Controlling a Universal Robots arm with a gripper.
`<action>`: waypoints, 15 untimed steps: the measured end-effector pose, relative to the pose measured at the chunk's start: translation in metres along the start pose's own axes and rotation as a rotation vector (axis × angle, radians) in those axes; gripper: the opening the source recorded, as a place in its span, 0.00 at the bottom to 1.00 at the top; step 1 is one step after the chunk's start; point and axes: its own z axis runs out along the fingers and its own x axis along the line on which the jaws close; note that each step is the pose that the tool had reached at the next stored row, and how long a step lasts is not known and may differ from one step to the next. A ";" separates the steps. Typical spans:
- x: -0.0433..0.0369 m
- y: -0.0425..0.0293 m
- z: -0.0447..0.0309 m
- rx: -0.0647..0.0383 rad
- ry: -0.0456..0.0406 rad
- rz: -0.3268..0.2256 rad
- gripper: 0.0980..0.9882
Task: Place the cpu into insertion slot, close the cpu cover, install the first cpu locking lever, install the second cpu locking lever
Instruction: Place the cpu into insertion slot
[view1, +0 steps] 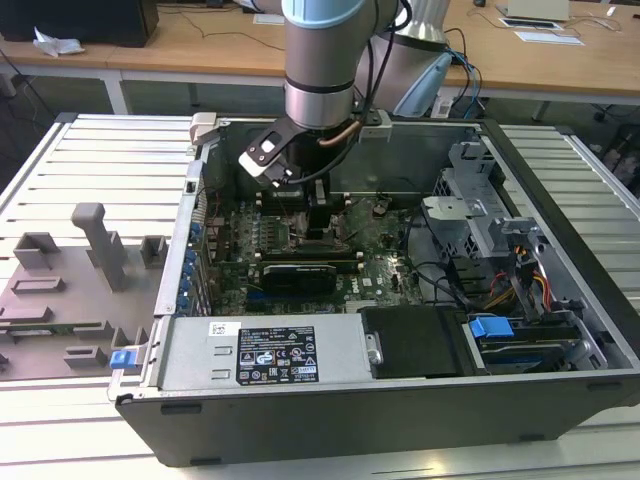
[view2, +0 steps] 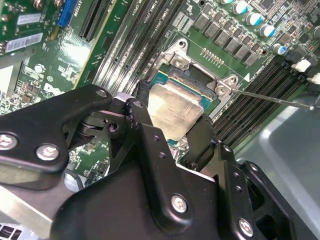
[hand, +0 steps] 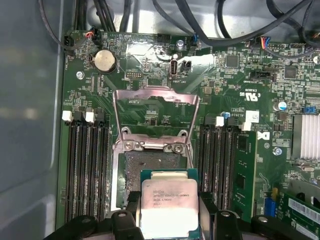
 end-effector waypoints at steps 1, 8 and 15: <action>0.0003 0.0019 0.0016 0.000 0.0001 0.001 0.50; 0.0006 0.0050 0.0070 0.000 -0.0001 0.005 0.50; 0.0006 0.0050 0.0115 0.000 -0.0001 0.009 0.50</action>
